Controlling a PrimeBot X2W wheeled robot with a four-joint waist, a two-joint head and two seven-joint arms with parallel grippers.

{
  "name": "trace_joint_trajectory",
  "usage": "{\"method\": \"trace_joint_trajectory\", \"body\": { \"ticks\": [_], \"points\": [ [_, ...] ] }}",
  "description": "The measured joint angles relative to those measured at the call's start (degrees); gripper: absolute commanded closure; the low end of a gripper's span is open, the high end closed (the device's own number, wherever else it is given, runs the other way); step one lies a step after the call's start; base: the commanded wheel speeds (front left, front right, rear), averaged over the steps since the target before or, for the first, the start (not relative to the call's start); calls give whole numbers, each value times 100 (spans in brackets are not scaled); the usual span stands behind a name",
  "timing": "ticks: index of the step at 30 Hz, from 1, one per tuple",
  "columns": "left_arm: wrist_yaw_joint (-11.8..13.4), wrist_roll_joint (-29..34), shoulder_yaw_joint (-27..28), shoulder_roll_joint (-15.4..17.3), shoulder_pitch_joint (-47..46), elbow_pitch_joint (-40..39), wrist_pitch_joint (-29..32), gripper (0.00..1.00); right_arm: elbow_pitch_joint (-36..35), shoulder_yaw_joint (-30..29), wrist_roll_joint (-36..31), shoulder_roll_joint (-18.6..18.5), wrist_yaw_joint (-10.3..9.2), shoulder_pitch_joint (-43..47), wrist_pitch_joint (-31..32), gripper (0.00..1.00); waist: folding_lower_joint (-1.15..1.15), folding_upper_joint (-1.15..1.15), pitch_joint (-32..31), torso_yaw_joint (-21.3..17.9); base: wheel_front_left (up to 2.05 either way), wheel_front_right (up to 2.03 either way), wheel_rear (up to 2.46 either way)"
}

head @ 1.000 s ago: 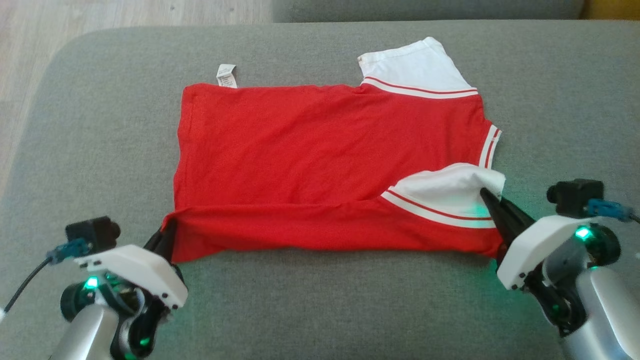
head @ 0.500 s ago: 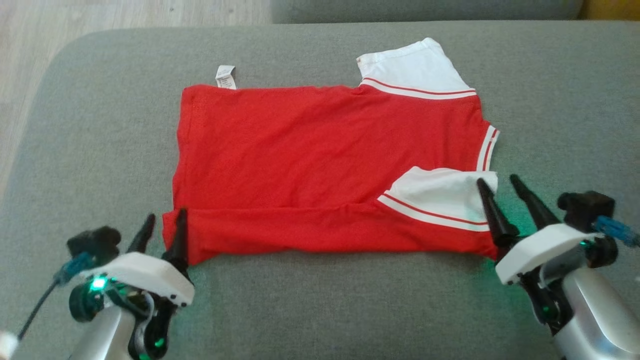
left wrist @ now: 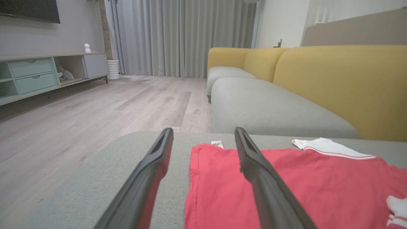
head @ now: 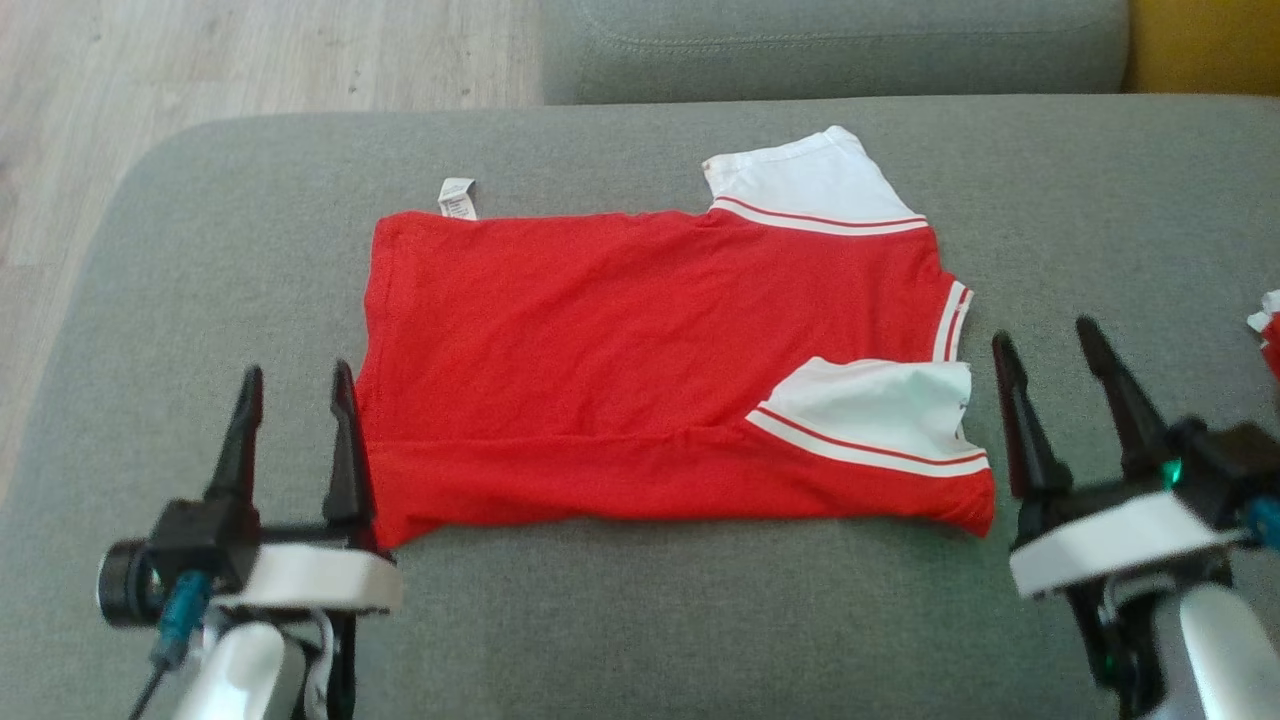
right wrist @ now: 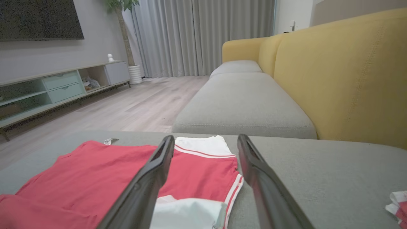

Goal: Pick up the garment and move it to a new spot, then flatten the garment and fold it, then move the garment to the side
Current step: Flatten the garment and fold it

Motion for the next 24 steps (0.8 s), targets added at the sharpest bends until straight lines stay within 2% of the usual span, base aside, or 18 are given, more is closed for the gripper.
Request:
{"method": "trace_joint_trajectory", "body": {
  "ticks": [5,12,22,24],
  "points": [
    [174,211,-241,147,386,-212,368,0,-805,-152,-180,331,0,817,502,0,0,0,-97,-47,0,0,0],
    [232,187,-338,237,772,-426,723,0,-1341,-234,-211,584,0,1483,843,0,0,0,-137,-96,0,0,0],
    [226,121,-398,278,784,-443,890,0,-1440,-275,-211,614,0,1488,1092,0,0,0,-71,-37,0,0,0],
    [34,-177,-441,263,784,-148,1174,0,-1145,-280,-202,592,0,1482,1358,0,0,0,-28,-26,0,0,0]
  ]
}}
